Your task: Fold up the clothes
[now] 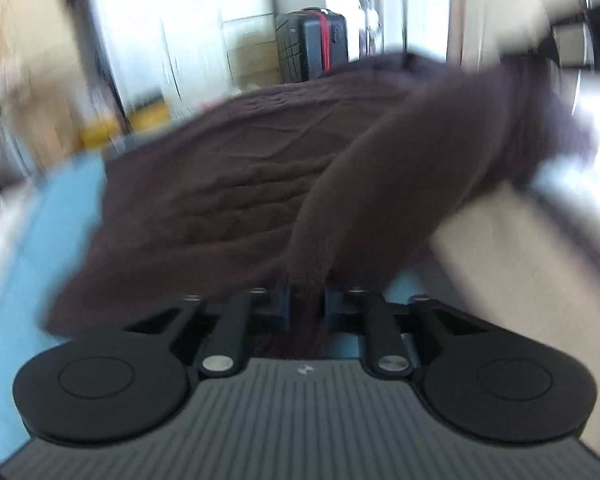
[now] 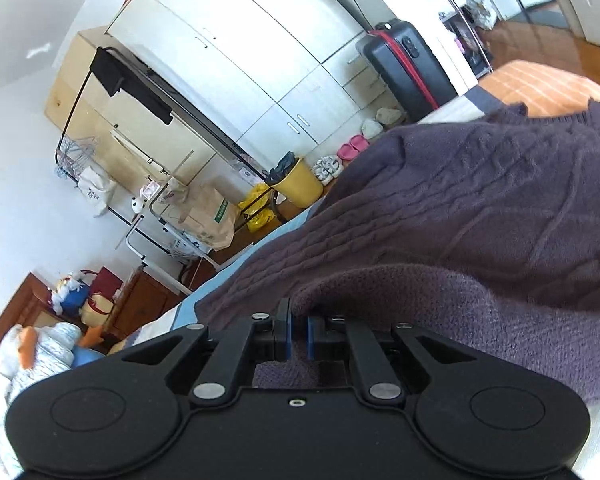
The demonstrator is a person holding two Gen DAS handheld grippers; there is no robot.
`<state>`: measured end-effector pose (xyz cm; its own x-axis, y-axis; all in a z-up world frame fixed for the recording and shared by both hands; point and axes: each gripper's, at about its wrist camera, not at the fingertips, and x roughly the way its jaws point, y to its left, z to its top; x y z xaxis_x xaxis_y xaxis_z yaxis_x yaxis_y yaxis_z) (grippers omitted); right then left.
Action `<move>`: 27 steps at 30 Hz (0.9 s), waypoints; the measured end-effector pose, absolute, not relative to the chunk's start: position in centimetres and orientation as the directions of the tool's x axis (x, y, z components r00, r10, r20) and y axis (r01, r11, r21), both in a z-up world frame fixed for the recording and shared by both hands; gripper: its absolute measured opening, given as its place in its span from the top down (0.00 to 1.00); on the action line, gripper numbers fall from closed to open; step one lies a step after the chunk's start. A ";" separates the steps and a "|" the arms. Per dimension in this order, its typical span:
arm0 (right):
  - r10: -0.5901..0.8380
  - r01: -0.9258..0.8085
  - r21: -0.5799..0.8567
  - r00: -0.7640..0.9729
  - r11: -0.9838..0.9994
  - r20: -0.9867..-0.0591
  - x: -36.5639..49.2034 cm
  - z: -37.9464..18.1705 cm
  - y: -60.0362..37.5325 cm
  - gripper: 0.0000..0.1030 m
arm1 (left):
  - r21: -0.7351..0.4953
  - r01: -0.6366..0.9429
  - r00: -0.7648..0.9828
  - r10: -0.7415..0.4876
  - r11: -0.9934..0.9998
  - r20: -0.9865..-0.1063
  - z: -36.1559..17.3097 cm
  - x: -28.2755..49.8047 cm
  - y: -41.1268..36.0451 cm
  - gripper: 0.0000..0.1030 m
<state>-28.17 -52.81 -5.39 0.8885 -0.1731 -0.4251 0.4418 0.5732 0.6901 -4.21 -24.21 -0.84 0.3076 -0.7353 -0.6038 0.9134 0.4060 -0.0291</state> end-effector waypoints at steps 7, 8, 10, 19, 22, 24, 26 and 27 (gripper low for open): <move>-0.298 0.488 0.609 0.870 0.625 -0.392 -33.3 -2.6 -49.6 0.91 | -0.519 0.849 -0.144 -0.899 0.102 -0.413 4.6 -4.6 -17.9 0.84; -0.299 0.488 0.632 0.872 0.602 -0.388 -33.9 -2.6 -49.8 0.91 | -0.599 0.794 -0.197 -0.886 0.107 -0.420 4.0 -3.7 -17.8 0.83; -0.292 0.482 0.679 0.876 0.554 -0.384 -34.6 -3.0 -50.5 0.90 | -0.720 0.676 -0.257 -0.864 0.159 -0.432 2.2 -1.6 -18.1 0.83; -0.233 0.548 0.645 0.828 0.533 -0.510 -28.6 -5.5 -53.0 0.86 | -0.390 0.768 0.118 -0.711 0.507 -0.693 -0.9 -0.8 -19.9 0.79; -0.216 0.542 0.637 0.828 0.549 -0.518 -27.4 -6.0 -52.6 0.85 | -0.328 0.878 0.042 -0.739 0.348 -0.673 0.4 -5.1 -21.3 0.49; -0.206 0.531 0.651 0.836 0.543 -0.509 -27.6 -6.2 -52.3 0.85 | -0.250 0.935 0.027 -0.753 0.251 -0.658 0.7 -8.7 -21.8 0.41; -0.206 0.527 0.655 0.838 0.541 -0.505 -28.1 -6.1 -52.1 0.85 | -0.188 0.966 0.005 -0.742 0.176 -0.670 0.5 -11.5 -22.9 0.31; -0.208 0.528 0.656 0.839 0.539 -0.503 -28.4 -6.1 -52.0 0.85 | -0.159 0.978 -0.007 -0.731 0.139 -0.682 0.0 -12.3 -23.7 0.31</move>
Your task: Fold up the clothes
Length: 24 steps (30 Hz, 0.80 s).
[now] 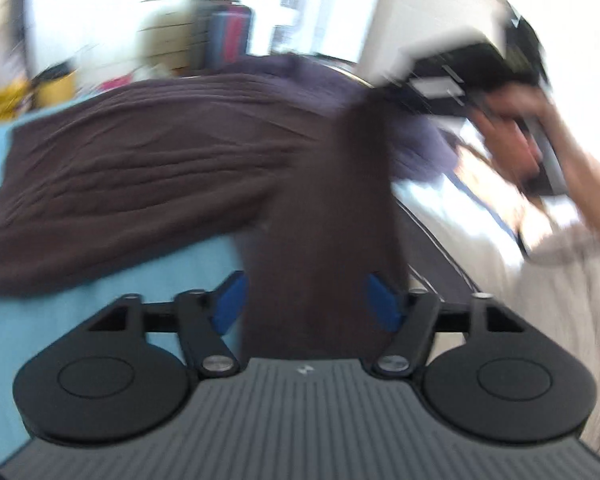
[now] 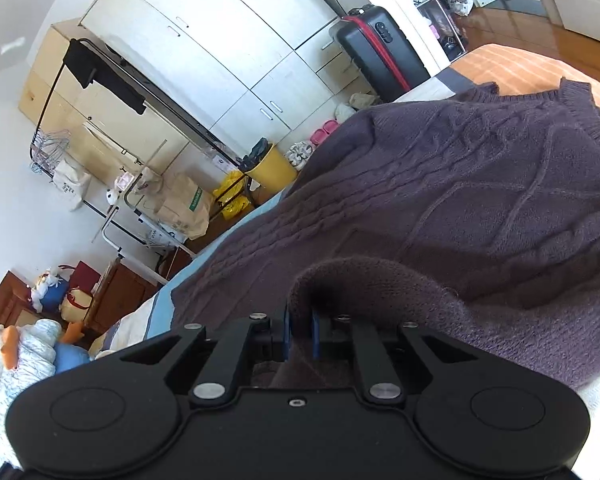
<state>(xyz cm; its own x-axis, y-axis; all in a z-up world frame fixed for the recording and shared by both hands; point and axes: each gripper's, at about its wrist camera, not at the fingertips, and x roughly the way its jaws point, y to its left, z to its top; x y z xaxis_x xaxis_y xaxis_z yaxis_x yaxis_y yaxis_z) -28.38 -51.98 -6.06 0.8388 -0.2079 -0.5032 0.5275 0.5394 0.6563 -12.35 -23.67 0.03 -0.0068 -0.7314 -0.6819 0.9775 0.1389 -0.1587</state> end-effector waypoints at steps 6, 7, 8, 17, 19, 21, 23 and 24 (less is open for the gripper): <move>-0.205 0.512 0.699 0.854 0.500 -0.479 -30.1 -5.8 -51.9 0.85 | -0.024 0.998 0.017 -0.615 0.058 -0.788 -3.7 -15.3 -26.8 0.29; -0.202 0.507 0.707 0.857 0.492 -0.474 -30.4 -5.8 -52.0 0.85 | 0.011 0.998 0.042 -0.602 0.056 -0.798 -4.2 -15.5 -27.0 0.24; -0.199 0.503 0.717 0.860 0.483 -0.470 -30.7 -5.8 -52.0 0.85 | 0.046 0.997 0.069 -0.589 0.054 -0.805 -4.6 -15.7 -27.2 0.21; -0.196 0.490 0.739 0.869 0.462 -0.454 -32.1 -5.8 -51.8 0.85 | 0.177 0.976 0.217 -0.616 0.126 -0.758 -3.6 -14.7 -26.3 0.85; -0.196 0.486 0.744 0.872 0.458 -0.449 -32.3 -5.8 -51.7 0.85 | 0.202 0.963 0.271 -0.622 0.180 -0.735 -2.4 -13.8 -25.7 0.85; -0.219 0.512 0.723 0.857 0.464 -0.466 -32.4 -5.7 -51.8 0.85 | 0.231 0.941 0.337 -0.631 0.247 -0.698 -1.3 -12.2 -24.9 0.85; -0.243 0.539 0.700 0.840 0.469 -0.484 -32.5 -5.6 -51.9 0.85 | 0.174 0.933 0.346 -0.647 0.316 -0.679 -0.2 -10.0 -23.9 0.85; -0.256 0.552 0.688 0.832 0.471 -0.493 -32.5 -5.6 -51.9 0.85 | 0.090 0.933 0.314 -0.662 0.350 -0.681 0.3 -8.5 -23.3 0.85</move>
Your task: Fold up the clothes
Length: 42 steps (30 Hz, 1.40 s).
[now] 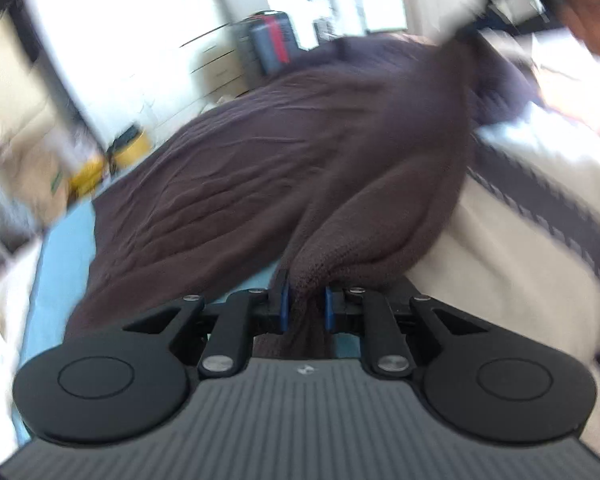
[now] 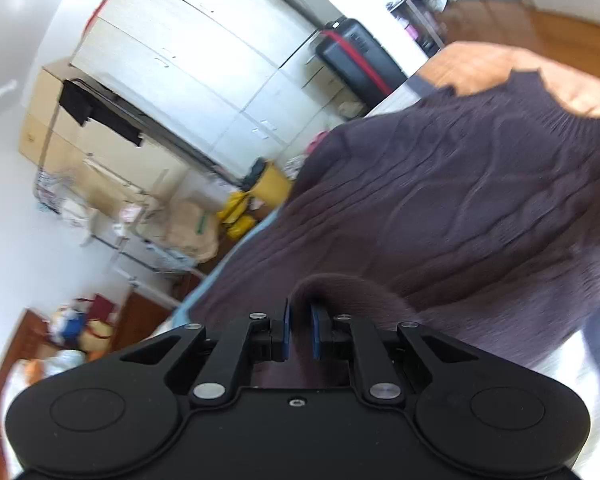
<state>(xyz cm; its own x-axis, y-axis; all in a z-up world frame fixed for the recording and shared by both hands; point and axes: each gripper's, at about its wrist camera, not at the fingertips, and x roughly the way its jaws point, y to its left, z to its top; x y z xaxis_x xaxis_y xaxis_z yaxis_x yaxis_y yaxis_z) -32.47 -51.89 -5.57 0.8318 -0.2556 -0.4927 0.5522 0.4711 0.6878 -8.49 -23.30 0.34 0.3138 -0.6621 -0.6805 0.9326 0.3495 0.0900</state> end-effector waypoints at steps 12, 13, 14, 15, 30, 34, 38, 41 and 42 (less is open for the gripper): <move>-0.344 0.666 0.563 0.741 0.489 -0.577 -31.2 -5.8 -52.9 0.85 | -0.682 0.467 0.118 -0.803 0.564 -0.584 -2.8 8.1 -16.2 0.86; -0.348 0.677 0.554 0.730 0.485 -0.588 -31.1 -6.0 -53.0 0.85 | -0.721 0.397 0.097 -0.807 0.568 -0.582 -4.1 8.9 -15.9 0.86; -0.350 0.685 0.548 0.722 0.480 -0.596 -31.0 -6.2 -53.2 0.85 | -0.730 0.360 0.085 -0.800 0.581 -0.595 -5.2 9.1 -15.8 0.86; -0.355 0.682 0.562 0.728 0.469 -0.587 -31.4 -6.1 -53.2 0.85 | -0.717 0.358 0.085 -0.786 0.597 -0.612 -5.7 9.0 -15.9 0.85; -0.324 0.647 0.596 0.759 0.475 -0.565 -41.6 -4.1 -54.8 0.48 | -0.567 0.517 0.229 -0.741 0.642 -0.631 -2.1 6.3 -15.6 0.78; -0.260 0.640 0.604 0.758 0.474 -0.599 -43.3 -5.6 -55.7 0.48 | -0.487 0.538 0.242 -0.679 0.688 -0.693 -2.8 6.0 -17.0 0.72; -0.246 0.654 0.592 0.742 0.471 -0.624 -43.3 -8.7 -56.4 0.48 | -0.403 0.560 0.272 -0.620 0.724 -0.736 -3.5 5.4 -17.7 0.50; -0.220 0.633 0.621 0.760 0.463 -0.612 -43.1 -10.9 -56.7 0.48 | -0.424 0.536 0.300 -0.634 0.730 -0.713 -3.5 5.9 -17.4 0.50; -0.210 0.623 0.632 0.768 0.460 -0.605 -43.0 -11.5 -56.6 0.48 | -0.425 0.522 0.323 -0.633 0.739 -0.704 -3.4 6.1 -17.2 0.50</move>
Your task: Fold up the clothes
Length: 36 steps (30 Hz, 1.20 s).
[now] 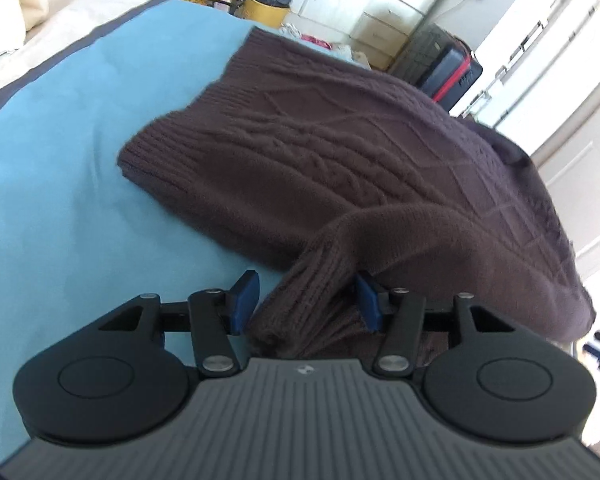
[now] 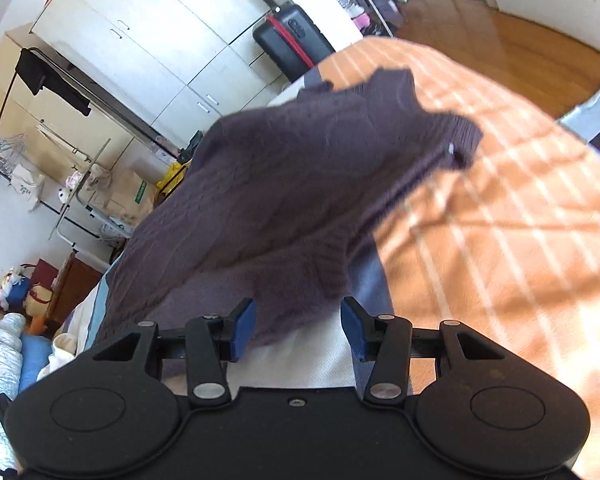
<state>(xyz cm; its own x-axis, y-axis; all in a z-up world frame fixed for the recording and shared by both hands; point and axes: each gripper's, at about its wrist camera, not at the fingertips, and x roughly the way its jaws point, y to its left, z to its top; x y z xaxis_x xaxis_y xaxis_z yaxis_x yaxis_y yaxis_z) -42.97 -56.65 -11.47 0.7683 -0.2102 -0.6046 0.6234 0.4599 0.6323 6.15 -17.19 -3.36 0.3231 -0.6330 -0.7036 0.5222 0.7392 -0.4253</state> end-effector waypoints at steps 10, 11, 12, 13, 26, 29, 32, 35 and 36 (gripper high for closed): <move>-0.234 0.634 0.652 0.768 0.417 -0.597 -39.3 -12.6 -57.2 0.52 | -0.401 0.529 0.325 -0.615 0.748 -0.719 -2.2 5.0 -16.0 0.49; -0.238 0.634 0.652 0.768 0.415 -0.595 -39.0 -12.4 -57.2 0.57 | -0.420 0.532 0.293 -0.626 0.735 -0.723 -2.5 4.7 -16.1 0.46; -0.227 0.612 0.679 0.787 0.406 -0.574 -39.0 -12.4 -57.3 0.77 | -0.442 0.533 0.260 -0.637 0.721 -0.726 -2.8 4.5 -16.3 0.44; -0.230 0.599 0.693 0.798 0.401 -0.557 -39.0 -12.2 -57.4 0.82 | -0.465 0.533 0.225 -0.648 0.707 -0.728 -3.1 4.3 -16.5 0.43; -0.413 0.578 0.636 0.814 0.511 -0.409 -40.4 -6.2 -55.7 0.97 | -0.263 0.635 0.298 -0.544 0.726 -0.784 -5.3 1.7 -20.5 0.11; -0.378 0.610 0.608 0.792 0.508 -0.479 -39.9 -6.4 -55.7 0.92 | -0.220 0.645 0.330 -0.526 0.732 -0.784 -5.0 1.2 -20.7 0.68; -0.324 0.623 0.601 0.779 0.500 -0.537 -39.6 -7.3 -55.1 0.64 | -0.294 0.669 0.276 -0.596 0.682 -0.755 -3.6 1.1 -19.7 0.88; -0.267 0.659 0.599 0.743 0.455 -0.614 -39.6 -8.5 -55.0 0.35 | -0.329 0.673 0.262 -0.629 0.662 -0.732 -2.2 0.5 -18.7 0.87; -0.240 0.676 0.599 0.725 0.429 -0.646 -39.4 -9.1 -55.2 0.33 | -0.340 0.665 0.257 -0.630 0.665 -0.733 -2.2 0.5 -18.5 0.86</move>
